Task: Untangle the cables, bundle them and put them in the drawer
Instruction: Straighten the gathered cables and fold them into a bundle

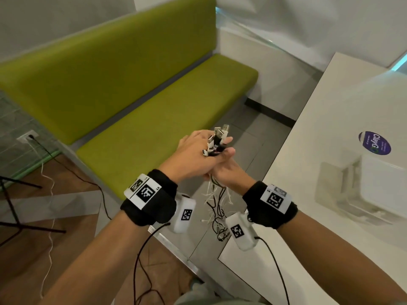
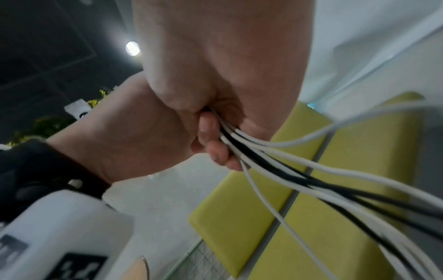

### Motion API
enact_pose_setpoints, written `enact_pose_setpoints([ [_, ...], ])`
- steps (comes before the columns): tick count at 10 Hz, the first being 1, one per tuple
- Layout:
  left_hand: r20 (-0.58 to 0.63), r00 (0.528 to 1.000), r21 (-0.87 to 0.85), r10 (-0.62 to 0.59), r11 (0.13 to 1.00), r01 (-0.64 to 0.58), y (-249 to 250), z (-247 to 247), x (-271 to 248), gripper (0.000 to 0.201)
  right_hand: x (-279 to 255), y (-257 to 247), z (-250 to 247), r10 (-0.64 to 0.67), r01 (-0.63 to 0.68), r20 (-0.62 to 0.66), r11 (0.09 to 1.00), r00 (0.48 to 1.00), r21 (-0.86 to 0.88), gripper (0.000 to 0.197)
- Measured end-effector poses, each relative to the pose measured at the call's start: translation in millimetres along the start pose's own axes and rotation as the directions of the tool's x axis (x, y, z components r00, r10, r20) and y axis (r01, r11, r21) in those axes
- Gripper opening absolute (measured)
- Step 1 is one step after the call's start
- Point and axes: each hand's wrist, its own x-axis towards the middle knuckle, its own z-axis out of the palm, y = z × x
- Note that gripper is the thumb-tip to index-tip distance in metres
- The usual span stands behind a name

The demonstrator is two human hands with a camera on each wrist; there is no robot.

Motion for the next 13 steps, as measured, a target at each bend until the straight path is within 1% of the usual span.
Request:
enact_pose_setpoints([
  [1, 0.033, 0.998, -0.252, 0.053, 0.967, -0.043, -4.8, -13.4, -2.3, 0.072, 8.2, -14.8, -3.1, 0.32, -0.299, -0.036, 0.916, 0.947, 0.268, 0.025],
  [2, -0.017, 0.995, -0.428, 0.094, 0.899, -0.092, -2.3, -20.8, -3.4, 0.099, 13.1, -20.5, -11.0, 0.289, -0.231, -0.032, 0.821, 0.957, 0.522, 0.028],
  [3, 0.044, 0.998, -0.482, 0.033, 0.876, -0.008, -6.3, -12.0, -4.5, 0.106, 16.5, -22.5, -18.4, 0.324, -0.311, 0.071, 0.791, 0.943, 0.527, 0.026],
  [4, 0.156, 0.987, -0.489, 0.029, 0.871, 0.052, -28.4, 1.5, -3.7, 0.079, 22.4, -22.4, -34.1, 0.341, -0.278, 0.035, 0.701, 0.94, 0.657, 0.044],
  [5, 0.242, 0.968, -0.491, 0.06, 0.869, 0.068, -42.9, 24.7, -2.3, 0.047, 21.2, -23.1, -33.8, 0.329, -0.354, 0.146, 0.768, 0.933, 0.534, 0.044],
  [6, 0.17, 0.985, -0.534, 0.015, 0.842, 0.079, -47.3, 55.0, 4.7, 0.026, 21.6, -30.9, -29.0, 0.285, -0.341, 0.189, 0.764, 0.94, 0.548, 0.045],
  [7, 0.227, 0.973, -0.383, -0.041, 0.915, 0.128, -50.8, 73.1, 13.6, 0.007, 26.1, -41.4, -30.7, 0.233, -0.322, 0.233, 0.807, 0.944, 0.495, 0.045],
  [8, 0.398, 0.901, -0.11, -0.17, 0.967, 0.231, -78.3, 89.1, 18.8, 0.026, 26.4, -51.9, -37.5, 0.209, -0.259, 0.169, 0.886, 0.963, 0.385, 0.045],
  [9, 0.472, 0.842, 0.066, -0.261, 0.963, 0.262, -115.6, 102.0, 13.9, 0.037, 25.4, -57.1, -43.8, 0.145, -0.142, 0.021, 0.983, 0.989, -0.116, 0.043],
  [10, 0.482, 0.778, 0.207, -0.403, 0.915, 0.346, -145.9, 107.3, 2.8, 0.041, 28.7, -59.1, -57.9, 0.119, -0.084, -0.11, 0.956, 0.987, 0.28, 0.046],
  [11, 0.515, 0.729, 0.216, -0.451, 0.891, 0.399, -164.0, 105.5, -5.2, 0.04, 29.5, -59.0, -64.5, 0.096, -0.065, -0.055, 0.911, 0.994, 0.406, 0.048],
  [12, 0.457, 0.774, 0.02, -0.438, 0.875, 0.483, -170.8, 97.2, 9.4, 0.026, 23.9, -59.0, -58.5, 0.107, -0.1, -0.035, 0.981, 0.994, 0.165, 0.048],
  [13, 0.209, 0.923, -0.214, -0.323, 0.906, 0.366, -146.4, 73.6, 32.3, 0.018, 18.9, -55.1, -53.2, 0.124, -0.119, -0.027, 0.984, 0.992, 0.136, 0.05],
])
